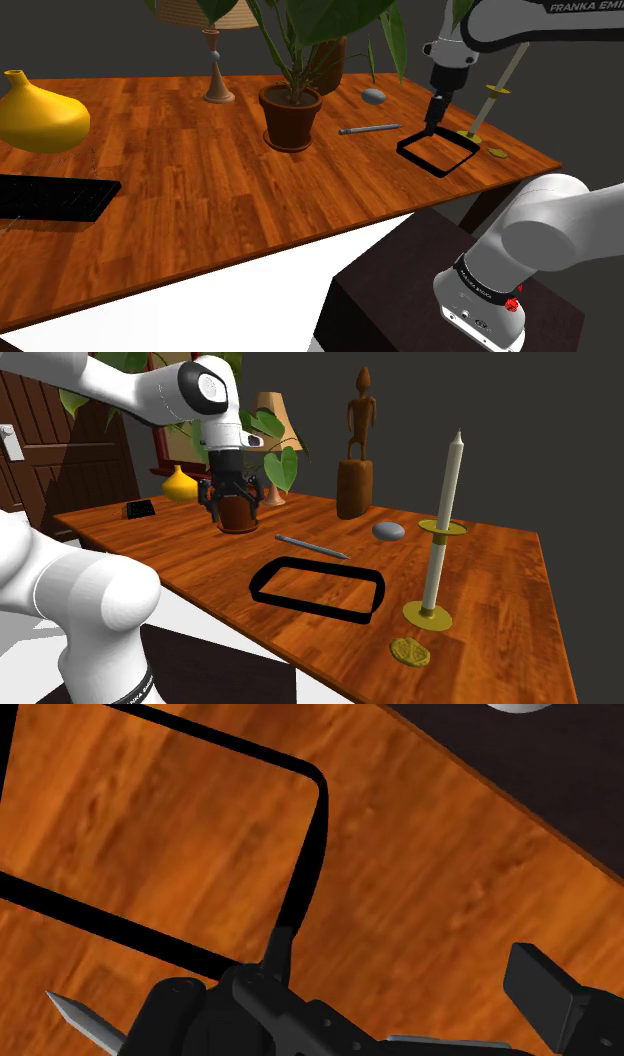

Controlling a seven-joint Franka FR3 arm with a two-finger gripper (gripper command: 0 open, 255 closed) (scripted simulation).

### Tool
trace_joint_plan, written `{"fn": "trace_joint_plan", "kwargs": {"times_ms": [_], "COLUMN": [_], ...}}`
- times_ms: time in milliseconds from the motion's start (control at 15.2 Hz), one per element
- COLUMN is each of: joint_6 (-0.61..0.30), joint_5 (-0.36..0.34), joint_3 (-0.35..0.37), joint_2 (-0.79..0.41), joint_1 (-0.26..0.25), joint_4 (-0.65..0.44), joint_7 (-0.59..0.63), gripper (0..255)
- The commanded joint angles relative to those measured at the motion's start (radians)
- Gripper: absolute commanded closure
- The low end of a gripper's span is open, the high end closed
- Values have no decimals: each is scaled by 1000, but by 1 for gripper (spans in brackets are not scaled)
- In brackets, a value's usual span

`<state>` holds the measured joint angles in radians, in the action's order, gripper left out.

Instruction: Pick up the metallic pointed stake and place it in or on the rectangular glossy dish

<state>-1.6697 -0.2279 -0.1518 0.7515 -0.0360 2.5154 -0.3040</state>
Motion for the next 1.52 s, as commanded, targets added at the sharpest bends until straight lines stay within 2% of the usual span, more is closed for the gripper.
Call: {"fn": "trace_joint_plan", "kwargs": {"times_ms": [0, 396, 726, 990, 1320, 1452], "joint_6": [-71, -274, -441, -562, -681, -708], "joint_5": [-45, -135, -141, -84, 73, 88], "joint_3": [-49, -198, -312, -391, -448, -447], "joint_2": [-38, -197, -368, -523, -728, -750], "joint_1": [-12, -58, -119, -178, -232, -226], "joint_4": [9, -25, -97, -176, -294, -287], "joint_7": [-106, -405, -662, -886, -1202, -1213], "gripper": [0, 0, 0, 0, 0, 0]}}
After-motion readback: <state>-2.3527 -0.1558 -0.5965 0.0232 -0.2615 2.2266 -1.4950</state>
